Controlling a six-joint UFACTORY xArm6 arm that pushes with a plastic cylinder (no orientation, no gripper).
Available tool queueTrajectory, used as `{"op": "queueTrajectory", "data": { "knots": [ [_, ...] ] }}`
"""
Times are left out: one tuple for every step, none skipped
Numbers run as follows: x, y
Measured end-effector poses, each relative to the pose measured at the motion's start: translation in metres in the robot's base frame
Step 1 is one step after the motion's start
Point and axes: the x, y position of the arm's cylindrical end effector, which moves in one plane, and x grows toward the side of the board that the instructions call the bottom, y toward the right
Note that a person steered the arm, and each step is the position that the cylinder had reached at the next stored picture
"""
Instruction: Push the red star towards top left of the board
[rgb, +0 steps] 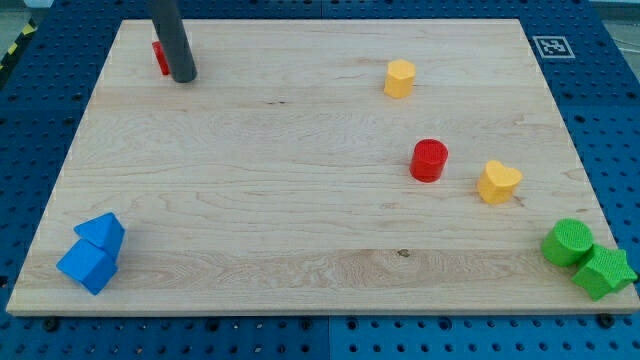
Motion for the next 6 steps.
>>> {"op": "queueTrajectory", "data": {
  "knots": [
    [-0.006, -0.015],
    [-0.006, -0.047],
    [-0.010, -0.053],
    [-0.016, -0.045],
    [-0.014, -0.031],
    [-0.005, -0.010]
  ]
}}
